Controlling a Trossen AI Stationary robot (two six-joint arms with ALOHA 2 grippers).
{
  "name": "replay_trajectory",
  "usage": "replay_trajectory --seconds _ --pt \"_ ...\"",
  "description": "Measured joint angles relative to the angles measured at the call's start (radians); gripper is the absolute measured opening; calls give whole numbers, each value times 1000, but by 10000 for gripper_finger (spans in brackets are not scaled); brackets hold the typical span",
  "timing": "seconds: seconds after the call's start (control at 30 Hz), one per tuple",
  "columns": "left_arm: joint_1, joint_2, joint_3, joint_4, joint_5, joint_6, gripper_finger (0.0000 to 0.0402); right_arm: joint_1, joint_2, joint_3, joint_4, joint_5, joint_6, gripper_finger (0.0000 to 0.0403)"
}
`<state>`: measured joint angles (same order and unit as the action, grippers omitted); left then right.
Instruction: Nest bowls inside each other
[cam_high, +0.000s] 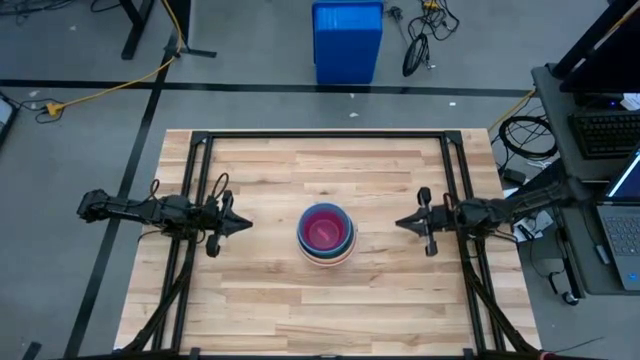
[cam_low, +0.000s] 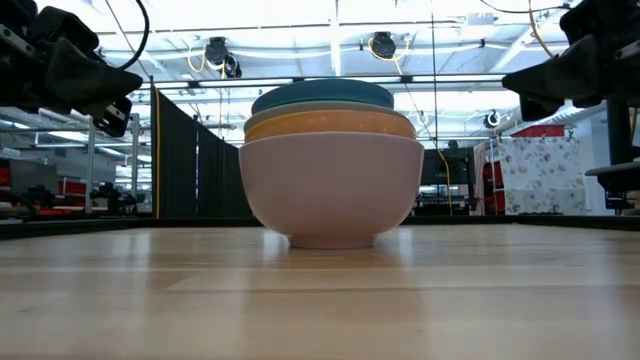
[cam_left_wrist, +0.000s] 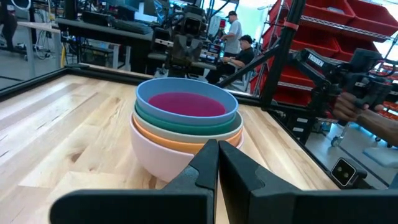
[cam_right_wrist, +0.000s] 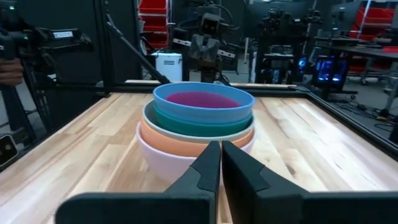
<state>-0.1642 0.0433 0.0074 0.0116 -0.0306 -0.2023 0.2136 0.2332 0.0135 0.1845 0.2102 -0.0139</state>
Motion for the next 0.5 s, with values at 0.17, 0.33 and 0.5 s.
replay_trajectory --seconds 0.17,0.33,0.5 --pt "0 0 0 0 0 -1 0 -27 -68 0 -89 -3 11 0" --pt "0 0 0 0 0 -2 0 -67 -132 0 -141 -7 10 0" --pt "0 0 0 1 -5 35 0 -107 -186 0 -144 -46 -29 0"
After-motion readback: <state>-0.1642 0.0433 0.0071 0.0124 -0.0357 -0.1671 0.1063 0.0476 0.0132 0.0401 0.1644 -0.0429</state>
